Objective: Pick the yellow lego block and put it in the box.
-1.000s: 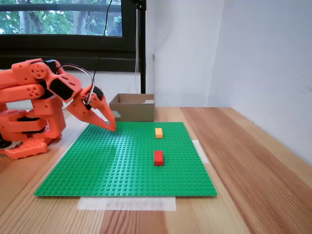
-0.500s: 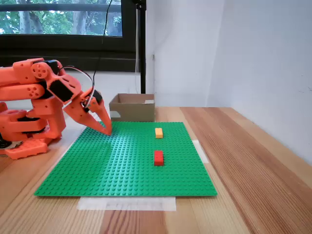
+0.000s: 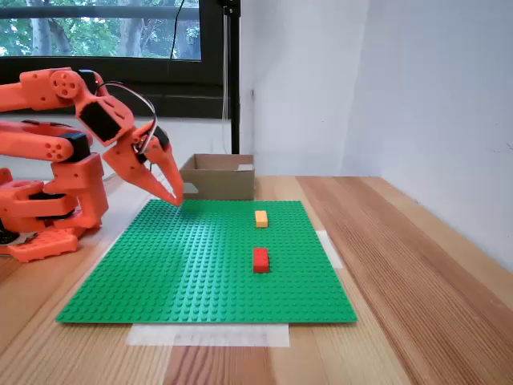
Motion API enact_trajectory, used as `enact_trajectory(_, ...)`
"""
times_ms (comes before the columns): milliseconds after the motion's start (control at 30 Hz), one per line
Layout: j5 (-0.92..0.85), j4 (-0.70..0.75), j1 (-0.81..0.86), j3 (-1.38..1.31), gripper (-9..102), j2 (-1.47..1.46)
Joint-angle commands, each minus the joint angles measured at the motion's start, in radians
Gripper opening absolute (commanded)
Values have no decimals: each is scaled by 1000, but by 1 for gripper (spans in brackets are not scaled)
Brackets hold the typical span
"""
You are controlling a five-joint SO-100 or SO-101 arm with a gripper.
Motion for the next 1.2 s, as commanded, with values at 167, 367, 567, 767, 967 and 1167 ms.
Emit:
enact_trajectory(167, 20, -5, -8, -173, 1, -147)
enact_trajectory(367, 25, -12, -14, -272, 1, -291)
enact_trajectory(567, 21, -14, -23, -350, 1, -399)
enact_trajectory(767, 12, -14, -38, -442, 1, -509)
enact_trajectory(967, 15, -14, -61, -540, 1, -623)
enact_trajectory(1167, 17, -2, -86, -621, 1, -689)
